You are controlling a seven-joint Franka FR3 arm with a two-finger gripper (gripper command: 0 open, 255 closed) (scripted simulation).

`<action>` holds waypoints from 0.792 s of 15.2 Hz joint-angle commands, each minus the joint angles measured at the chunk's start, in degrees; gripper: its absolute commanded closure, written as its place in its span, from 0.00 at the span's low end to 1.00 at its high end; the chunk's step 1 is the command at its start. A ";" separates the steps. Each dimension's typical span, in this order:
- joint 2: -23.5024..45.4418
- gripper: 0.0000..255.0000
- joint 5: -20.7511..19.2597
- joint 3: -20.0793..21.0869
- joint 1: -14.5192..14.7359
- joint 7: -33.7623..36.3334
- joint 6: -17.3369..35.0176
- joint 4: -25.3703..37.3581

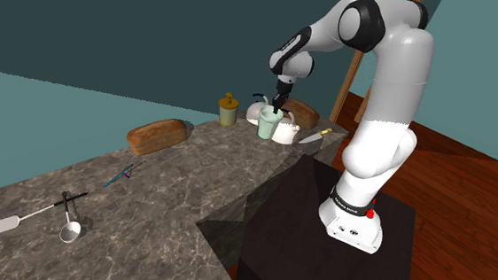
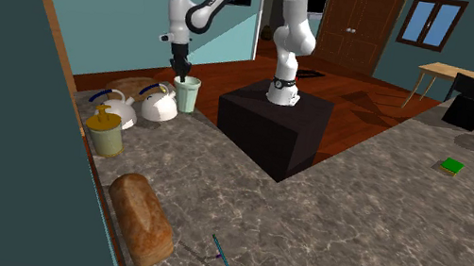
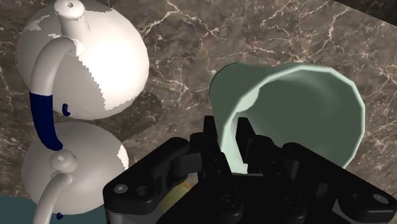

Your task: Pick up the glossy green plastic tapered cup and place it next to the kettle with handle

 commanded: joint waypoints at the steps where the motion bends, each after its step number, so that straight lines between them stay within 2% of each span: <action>1: 0.93 1.00 0.62 0.23 -0.11 -0.51 1.33 -0.41; 12: 7.63 1.00 4.51 2.08 -1.31 -3.76 7.94 -0.73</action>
